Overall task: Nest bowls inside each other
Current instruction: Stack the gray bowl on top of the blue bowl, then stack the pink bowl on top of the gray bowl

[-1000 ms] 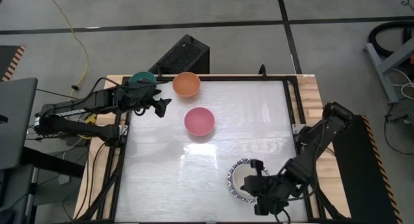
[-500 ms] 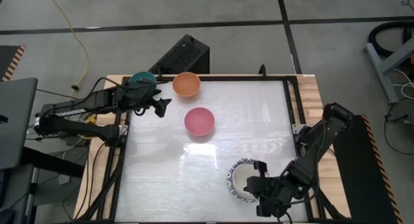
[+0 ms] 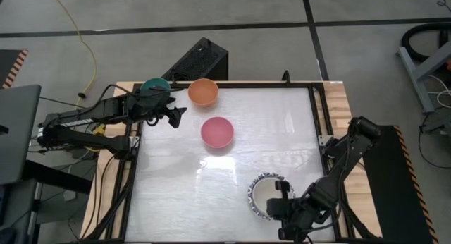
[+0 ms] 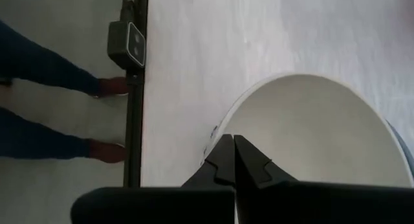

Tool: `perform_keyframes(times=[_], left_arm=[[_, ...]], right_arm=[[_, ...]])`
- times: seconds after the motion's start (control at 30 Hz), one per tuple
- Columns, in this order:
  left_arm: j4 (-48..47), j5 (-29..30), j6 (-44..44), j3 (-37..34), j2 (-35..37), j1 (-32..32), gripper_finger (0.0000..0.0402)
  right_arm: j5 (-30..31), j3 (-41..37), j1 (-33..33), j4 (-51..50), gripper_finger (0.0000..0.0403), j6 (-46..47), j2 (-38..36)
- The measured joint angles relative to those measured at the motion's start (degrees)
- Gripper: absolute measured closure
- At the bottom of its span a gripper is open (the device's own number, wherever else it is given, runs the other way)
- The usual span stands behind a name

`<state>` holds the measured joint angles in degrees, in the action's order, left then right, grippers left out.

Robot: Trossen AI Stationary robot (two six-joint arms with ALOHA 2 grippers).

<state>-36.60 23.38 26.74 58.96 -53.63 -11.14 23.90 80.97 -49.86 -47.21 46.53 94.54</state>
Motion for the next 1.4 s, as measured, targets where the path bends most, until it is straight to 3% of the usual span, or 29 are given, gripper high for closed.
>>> perform_keyframes(times=[0.13,0.37,0.5,1.1,1.4], left_arm=[[0.01,0.13,0.01,0.0,0.0,0.0,0.0084],[0.0,-0.12,0.09,0.0,0.0,0.0,0.0084],[-0.02,-0.15,0.09,0.0,0.0,0.0,0.0084],[-0.46,1.31,0.07,0.0,0.0,-0.07,0.0084],[-0.37,-0.65,0.07,0.0,0.0,-0.09,0.0084]], right_arm=[[0.72,0.0,-0.03,-1.59,0.0396,0.51,0.0],[7.5,4.02,-0.72,-6.05,0.0396,3.34,-0.94],[4.73,4.26,-1.46,-5.5,0.0396,3.63,-0.72],[3.06,4.13,-4.78,-5.87,0.0396,9.18,5.05],[10.52,4.11,-3.96,-7.45,0.0392,10.04,1.55]])
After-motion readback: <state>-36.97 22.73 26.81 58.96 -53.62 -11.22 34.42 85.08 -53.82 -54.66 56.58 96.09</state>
